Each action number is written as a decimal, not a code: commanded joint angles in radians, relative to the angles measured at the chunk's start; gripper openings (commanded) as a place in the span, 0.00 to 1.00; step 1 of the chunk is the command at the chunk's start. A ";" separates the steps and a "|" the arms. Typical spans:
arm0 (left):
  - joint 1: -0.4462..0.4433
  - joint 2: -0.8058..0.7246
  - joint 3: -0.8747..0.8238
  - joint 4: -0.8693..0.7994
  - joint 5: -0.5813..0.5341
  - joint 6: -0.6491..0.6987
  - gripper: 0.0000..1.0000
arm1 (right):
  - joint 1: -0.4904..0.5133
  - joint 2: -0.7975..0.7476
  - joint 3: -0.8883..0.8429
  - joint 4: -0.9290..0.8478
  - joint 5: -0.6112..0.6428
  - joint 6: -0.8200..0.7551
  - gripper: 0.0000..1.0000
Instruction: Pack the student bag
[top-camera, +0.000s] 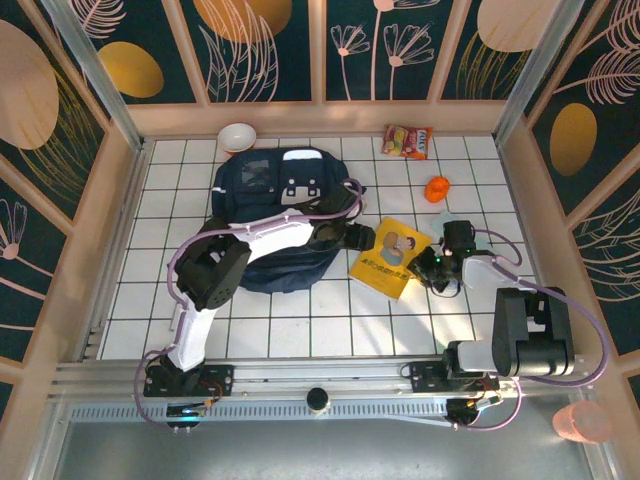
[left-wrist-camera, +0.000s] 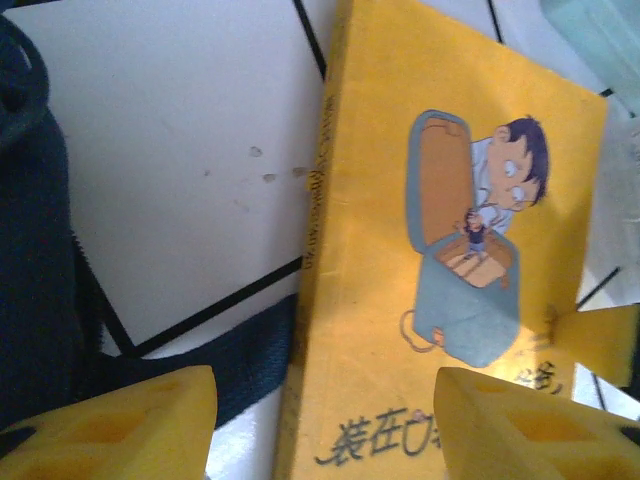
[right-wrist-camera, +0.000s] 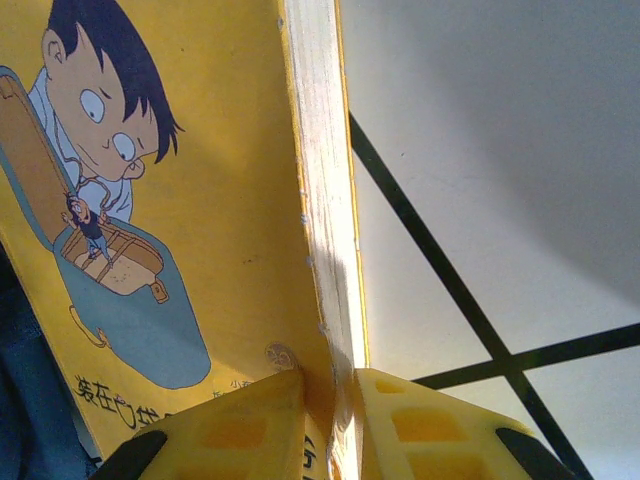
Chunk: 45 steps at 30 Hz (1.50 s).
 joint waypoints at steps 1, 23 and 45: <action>-0.009 0.067 0.014 -0.044 0.021 0.045 0.58 | 0.010 0.022 0.000 -0.050 0.023 -0.008 0.19; -0.064 -0.006 0.017 0.128 0.417 -0.095 0.51 | 0.018 -0.007 -0.014 -0.007 -0.028 0.020 0.18; -0.063 -0.019 0.096 0.093 0.239 -0.017 0.53 | 0.019 -0.117 -0.026 0.059 -0.039 0.050 0.27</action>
